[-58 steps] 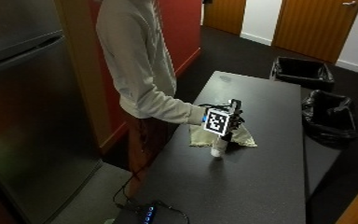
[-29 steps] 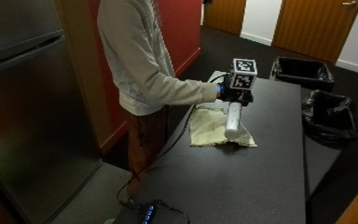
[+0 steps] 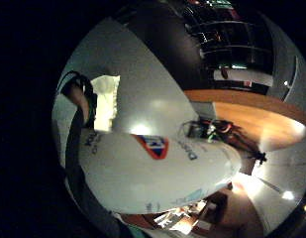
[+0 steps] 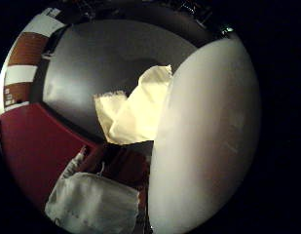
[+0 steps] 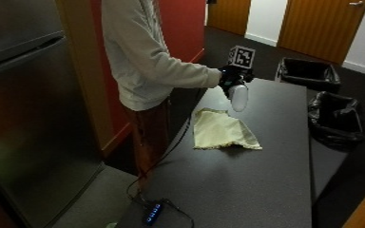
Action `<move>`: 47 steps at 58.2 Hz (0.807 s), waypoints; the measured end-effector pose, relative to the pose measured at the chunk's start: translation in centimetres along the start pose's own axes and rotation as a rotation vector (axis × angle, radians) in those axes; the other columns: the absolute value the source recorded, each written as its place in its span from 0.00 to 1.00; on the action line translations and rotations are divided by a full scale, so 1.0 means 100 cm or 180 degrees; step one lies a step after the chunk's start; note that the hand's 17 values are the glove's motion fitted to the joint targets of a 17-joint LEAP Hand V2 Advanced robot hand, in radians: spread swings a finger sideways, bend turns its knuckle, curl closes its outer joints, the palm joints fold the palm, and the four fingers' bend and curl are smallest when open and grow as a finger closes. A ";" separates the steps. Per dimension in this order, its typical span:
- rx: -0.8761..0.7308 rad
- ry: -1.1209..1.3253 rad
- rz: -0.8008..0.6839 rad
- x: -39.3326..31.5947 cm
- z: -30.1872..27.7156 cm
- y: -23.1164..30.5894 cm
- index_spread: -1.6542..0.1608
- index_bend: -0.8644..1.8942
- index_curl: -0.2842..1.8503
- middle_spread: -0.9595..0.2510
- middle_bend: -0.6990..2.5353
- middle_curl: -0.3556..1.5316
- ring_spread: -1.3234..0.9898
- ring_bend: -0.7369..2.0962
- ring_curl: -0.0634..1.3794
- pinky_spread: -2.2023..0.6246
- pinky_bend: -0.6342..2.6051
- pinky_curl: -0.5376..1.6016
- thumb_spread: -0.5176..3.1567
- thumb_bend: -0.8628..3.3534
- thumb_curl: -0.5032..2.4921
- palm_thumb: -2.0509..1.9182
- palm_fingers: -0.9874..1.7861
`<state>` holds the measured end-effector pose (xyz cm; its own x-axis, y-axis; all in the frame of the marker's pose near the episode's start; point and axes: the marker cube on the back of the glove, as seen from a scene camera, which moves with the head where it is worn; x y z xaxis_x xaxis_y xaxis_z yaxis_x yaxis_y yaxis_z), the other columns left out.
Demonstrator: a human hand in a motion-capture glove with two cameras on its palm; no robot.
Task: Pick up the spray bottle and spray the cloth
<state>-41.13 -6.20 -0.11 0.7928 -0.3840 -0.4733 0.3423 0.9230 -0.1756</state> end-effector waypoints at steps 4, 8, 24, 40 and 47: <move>-0.0051 0.0138 -0.0013 -0.014 0.003 0.002 0.78 0.40 0.40 0.63 0.38 0.47 0.47 0.44 0.38 0.68 0.28 0.44 0.10 0.20 0.41 0.80 0.83; -0.0111 0.0252 0.0040 -0.023 0.009 0.003 0.78 0.40 0.41 0.63 0.38 0.47 0.47 0.44 0.38 0.68 0.28 0.44 0.10 0.20 0.41 0.80 0.83; -0.0243 0.0313 -0.0064 -0.051 0.035 -0.001 0.78 0.40 0.41 0.63 0.38 0.47 0.47 0.44 0.38 0.68 0.28 0.44 0.10 0.20 0.41 0.80 0.83; -0.0188 0.0227 -0.0131 -0.050 0.038 -0.002 0.78 0.40 0.41 0.63 0.38 0.47 0.47 0.44 0.39 0.68 0.28 0.44 0.10 0.20 0.41 0.80 0.83; 0.0026 -0.0193 0.0284 -0.053 0.017 -0.005 0.78 0.40 0.41 0.63 0.38 0.47 0.47 0.44 0.39 0.68 0.28 0.44 0.10 0.20 0.40 0.80 0.83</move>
<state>-44.70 -4.66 3.93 0.8493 -0.3012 -0.4336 0.2729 0.9535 -0.1279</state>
